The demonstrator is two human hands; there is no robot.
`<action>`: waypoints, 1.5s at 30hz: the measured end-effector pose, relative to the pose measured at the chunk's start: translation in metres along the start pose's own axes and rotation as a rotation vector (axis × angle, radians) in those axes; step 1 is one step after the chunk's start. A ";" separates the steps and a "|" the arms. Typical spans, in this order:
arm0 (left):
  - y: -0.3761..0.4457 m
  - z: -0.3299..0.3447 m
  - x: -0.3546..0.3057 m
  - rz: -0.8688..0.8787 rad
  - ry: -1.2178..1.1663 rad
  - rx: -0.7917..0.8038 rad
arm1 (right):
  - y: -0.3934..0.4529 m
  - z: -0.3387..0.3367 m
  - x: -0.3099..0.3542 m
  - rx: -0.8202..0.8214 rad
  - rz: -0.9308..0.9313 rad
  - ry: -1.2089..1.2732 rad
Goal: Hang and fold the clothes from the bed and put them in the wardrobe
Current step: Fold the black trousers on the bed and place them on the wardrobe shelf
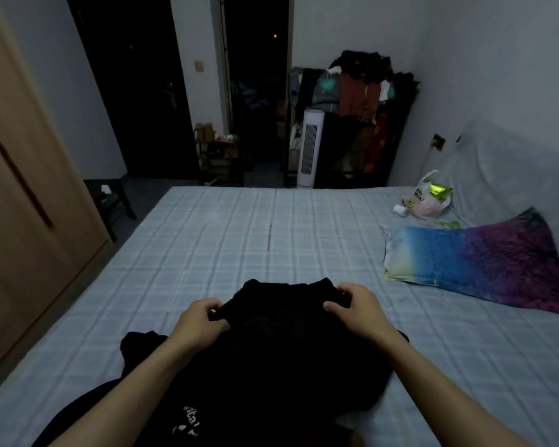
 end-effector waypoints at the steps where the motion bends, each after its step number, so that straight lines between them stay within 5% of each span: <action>1: -0.007 -0.010 0.001 0.024 -0.047 -0.007 | -0.006 -0.001 0.011 -0.055 -0.038 -0.002; 9: -0.062 -0.077 0.047 0.145 -0.244 -0.081 | -0.090 0.007 0.140 -0.359 -0.451 0.011; 24: -0.118 -0.103 0.088 0.447 -0.064 -0.331 | -0.185 0.016 0.146 -0.412 -0.261 -0.009; 35: -0.163 -0.167 -0.008 0.605 0.121 -0.338 | -0.192 -0.069 0.194 -0.588 -0.394 0.141; 45: -0.250 -0.274 -0.131 0.745 -0.118 -0.745 | -0.214 -0.174 0.296 -0.717 -0.680 0.377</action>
Point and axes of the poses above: each hand's wrist, its own y-axis towards the middle knuckle, its own z-axis out of the palm, x = y × z, the point moved 4 cm from there along y, towards the middle knuckle, and after that the axes turned 8 degrees about y, right-handed, at the moved point
